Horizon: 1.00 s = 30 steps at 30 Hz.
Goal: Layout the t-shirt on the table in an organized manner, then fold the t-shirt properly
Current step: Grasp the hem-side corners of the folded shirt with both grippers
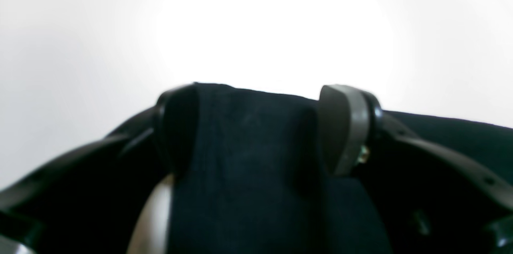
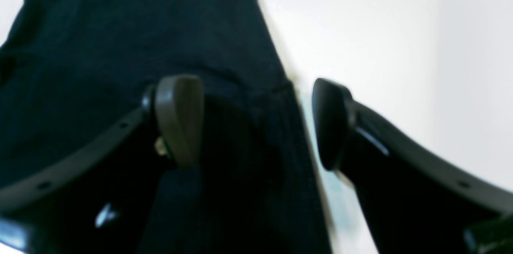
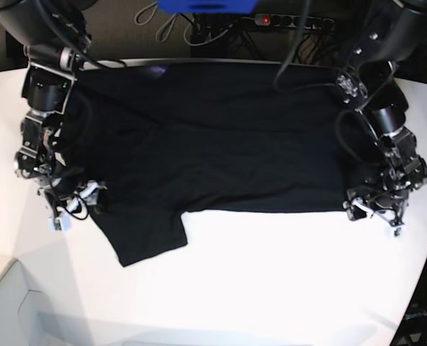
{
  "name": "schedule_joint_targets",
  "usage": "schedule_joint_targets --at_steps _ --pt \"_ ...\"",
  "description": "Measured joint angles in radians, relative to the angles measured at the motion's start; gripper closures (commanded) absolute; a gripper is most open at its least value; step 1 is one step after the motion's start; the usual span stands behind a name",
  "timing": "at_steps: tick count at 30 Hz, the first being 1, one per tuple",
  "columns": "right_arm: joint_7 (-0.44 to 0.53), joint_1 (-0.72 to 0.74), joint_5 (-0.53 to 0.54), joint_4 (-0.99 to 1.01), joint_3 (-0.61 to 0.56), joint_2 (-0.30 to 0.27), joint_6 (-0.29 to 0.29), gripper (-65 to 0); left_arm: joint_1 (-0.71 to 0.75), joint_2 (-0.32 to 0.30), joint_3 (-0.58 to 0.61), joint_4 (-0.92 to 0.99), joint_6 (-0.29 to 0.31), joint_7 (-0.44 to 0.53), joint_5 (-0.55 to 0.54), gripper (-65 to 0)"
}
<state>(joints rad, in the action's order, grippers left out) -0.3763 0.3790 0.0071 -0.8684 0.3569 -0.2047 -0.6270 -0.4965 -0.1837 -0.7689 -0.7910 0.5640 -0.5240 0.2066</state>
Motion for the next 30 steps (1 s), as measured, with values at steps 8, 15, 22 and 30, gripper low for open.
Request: schedule_joint_targets --at_steps 8,15,22,30 --pt "0.000 0.000 0.000 0.000 0.000 0.000 0.000 -42.4 0.005 -0.003 -0.002 0.031 -0.003 0.012 -0.001 -44.9" --pt "0.000 0.000 0.000 0.000 0.000 -0.003 0.000 -42.4 0.005 -0.008 -0.002 0.069 -0.004 0.051 -0.013 -44.9" --pt "0.000 -0.001 0.000 0.000 0.000 -0.006 0.000 -42.3 0.002 -0.047 0.000 0.117 -0.069 0.071 -0.035 -44.4" --pt "0.000 -0.001 -0.001 0.000 0.000 -0.006 0.001 -34.7 0.001 -0.047 0.000 0.125 -0.086 0.077 -0.023 -22.7"
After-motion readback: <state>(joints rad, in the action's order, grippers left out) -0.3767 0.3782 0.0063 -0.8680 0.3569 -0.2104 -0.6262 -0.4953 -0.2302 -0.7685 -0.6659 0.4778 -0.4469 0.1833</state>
